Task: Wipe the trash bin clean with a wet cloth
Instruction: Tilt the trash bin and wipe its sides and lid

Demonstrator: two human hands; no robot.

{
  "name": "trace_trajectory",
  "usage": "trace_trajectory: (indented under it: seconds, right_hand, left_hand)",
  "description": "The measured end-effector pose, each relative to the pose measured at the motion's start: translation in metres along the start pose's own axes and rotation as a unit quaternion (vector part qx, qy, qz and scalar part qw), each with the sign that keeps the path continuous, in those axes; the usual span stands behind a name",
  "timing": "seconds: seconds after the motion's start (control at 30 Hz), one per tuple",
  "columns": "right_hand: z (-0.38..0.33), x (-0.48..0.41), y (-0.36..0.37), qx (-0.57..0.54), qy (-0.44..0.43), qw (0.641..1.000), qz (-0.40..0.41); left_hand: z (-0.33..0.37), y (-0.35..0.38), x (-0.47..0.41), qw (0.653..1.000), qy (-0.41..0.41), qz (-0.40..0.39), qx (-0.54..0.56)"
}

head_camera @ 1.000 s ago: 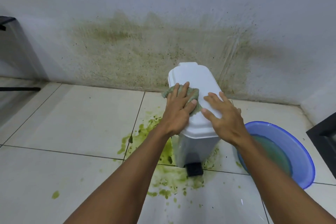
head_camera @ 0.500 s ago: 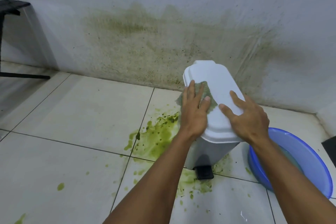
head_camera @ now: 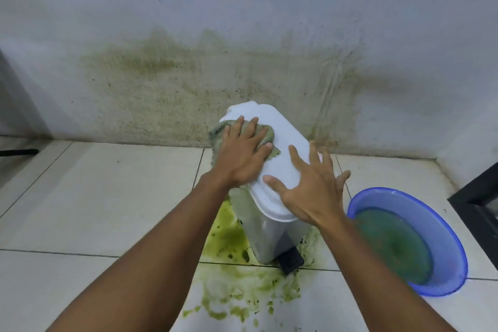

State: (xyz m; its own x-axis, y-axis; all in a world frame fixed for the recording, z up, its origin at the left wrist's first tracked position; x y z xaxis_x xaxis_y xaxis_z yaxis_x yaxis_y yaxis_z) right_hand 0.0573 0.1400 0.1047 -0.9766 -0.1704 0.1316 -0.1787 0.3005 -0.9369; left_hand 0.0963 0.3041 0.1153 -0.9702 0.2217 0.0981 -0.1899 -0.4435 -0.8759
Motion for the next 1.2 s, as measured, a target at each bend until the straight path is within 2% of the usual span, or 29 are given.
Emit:
trace_trajectory:
  seconds: [0.13,0.27,0.37,0.43,0.47,0.57,0.67,0.73,0.8,0.9,0.97,1.07,1.2]
  right_hand:
    - [-0.009,0.008,0.004,0.023,-0.009,1.000,0.004]
    - [0.008,0.003,-0.014,0.025,-0.084,0.996,-0.015]
    - [0.037,-0.013,-0.035,-0.019,-0.155,0.980,-0.123]
    - [0.052,-0.022,-0.041,-0.060,-0.148,0.967,-0.197]
    - [0.058,-0.025,-0.042,-0.079,-0.128,0.968,-0.203]
    - [0.060,-0.025,-0.037,-0.064,-0.064,0.988,-0.125]
    - [0.053,-0.019,-0.030,-0.009,-0.065,0.997,-0.042]
    - [0.053,-0.019,-0.030,-0.015,-0.079,0.996,-0.029]
    - [0.055,-0.022,-0.031,-0.026,-0.093,0.995,-0.028]
    - [0.056,-0.025,-0.035,-0.035,-0.107,0.993,-0.034]
    - [0.056,-0.025,-0.039,-0.038,-0.122,0.991,-0.042]
    - [0.051,-0.015,-0.037,-0.020,-0.155,0.986,-0.050]
    - [0.036,0.001,-0.017,0.122,-0.162,0.979,-0.001]
  left_hand:
    - [0.006,-0.010,-0.029,0.992,-0.012,-0.056,-0.115]
    - [0.029,-0.001,-0.017,0.989,0.040,-0.091,-0.113]
    - [0.044,0.006,0.001,0.983,0.098,-0.113,-0.111]
    - [0.048,0.006,0.002,0.980,0.108,-0.111,-0.127]
    - [0.048,0.004,0.000,0.980,0.100,-0.105,-0.136]
    - [0.034,-0.005,-0.012,0.985,0.034,-0.062,-0.160]
    - [0.014,-0.010,-0.018,0.987,-0.049,-0.024,-0.154]
    - [0.010,-0.009,-0.020,0.985,-0.071,-0.020,-0.158]
    - [0.020,-0.004,-0.016,0.984,-0.042,-0.030,-0.168]
    - [0.043,0.009,0.002,0.984,0.061,-0.047,-0.163]
    - [0.046,0.012,0.012,0.981,0.101,-0.043,-0.158]
    - [0.029,0.002,0.010,0.987,0.059,0.004,-0.152]
    - [0.017,-0.005,0.001,0.989,0.009,0.023,-0.148]
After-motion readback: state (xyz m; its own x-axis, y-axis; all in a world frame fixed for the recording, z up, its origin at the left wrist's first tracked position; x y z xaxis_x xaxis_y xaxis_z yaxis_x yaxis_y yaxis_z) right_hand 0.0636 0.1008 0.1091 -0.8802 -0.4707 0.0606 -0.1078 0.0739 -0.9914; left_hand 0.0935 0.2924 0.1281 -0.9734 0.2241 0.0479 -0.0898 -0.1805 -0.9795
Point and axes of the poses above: each hand's wrist, its own x-axis away from the middle knuckle, its own y-axis out of the palm, z = x × y, the point moved 9 cm from there along -x, towards the middle knuckle, and after that the axes turned 13 degrees about -z, right-handed, at the moved point
